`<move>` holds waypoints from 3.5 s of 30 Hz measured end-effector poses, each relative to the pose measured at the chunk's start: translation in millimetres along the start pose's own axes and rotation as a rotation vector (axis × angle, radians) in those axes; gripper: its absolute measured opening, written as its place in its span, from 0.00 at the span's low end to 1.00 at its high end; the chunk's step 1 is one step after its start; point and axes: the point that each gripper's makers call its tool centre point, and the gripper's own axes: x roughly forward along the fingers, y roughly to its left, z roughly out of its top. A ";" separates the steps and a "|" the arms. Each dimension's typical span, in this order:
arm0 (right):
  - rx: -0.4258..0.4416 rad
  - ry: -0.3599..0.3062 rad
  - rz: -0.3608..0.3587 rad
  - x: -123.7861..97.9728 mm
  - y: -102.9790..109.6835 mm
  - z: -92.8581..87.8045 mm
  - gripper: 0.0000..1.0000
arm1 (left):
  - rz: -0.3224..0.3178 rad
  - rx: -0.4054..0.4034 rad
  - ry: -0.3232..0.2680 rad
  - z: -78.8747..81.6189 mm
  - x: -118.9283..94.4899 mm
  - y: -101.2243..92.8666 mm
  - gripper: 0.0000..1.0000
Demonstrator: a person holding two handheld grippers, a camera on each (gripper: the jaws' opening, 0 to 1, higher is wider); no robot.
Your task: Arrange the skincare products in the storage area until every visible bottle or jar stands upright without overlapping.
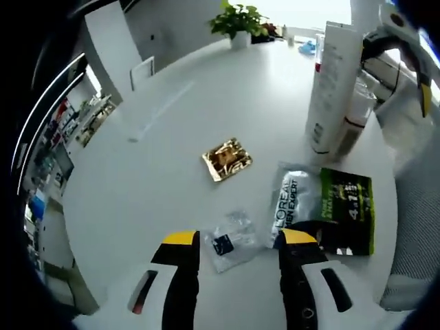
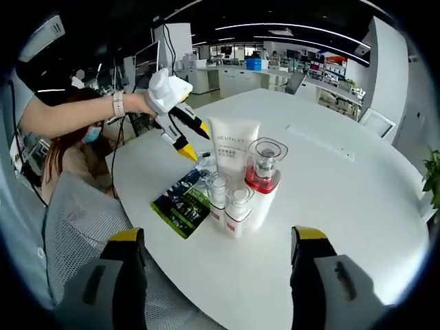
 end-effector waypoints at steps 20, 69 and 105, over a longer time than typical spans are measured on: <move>0.040 0.015 0.001 1.7 -2.0 -6.0 0.87 | -0.079 0.409 0.105 -27.1 21.4 9.7 0.44; 0.100 0.033 -0.008 2.7 -10.4 -15.4 0.84 | -0.342 0.341 0.211 -20.2 39.7 5.1 0.36; 0.015 -0.057 -0.035 -7.5 -0.8 11.0 1.00 | -0.256 0.215 0.246 -67.2 -15.6 -42.9 0.36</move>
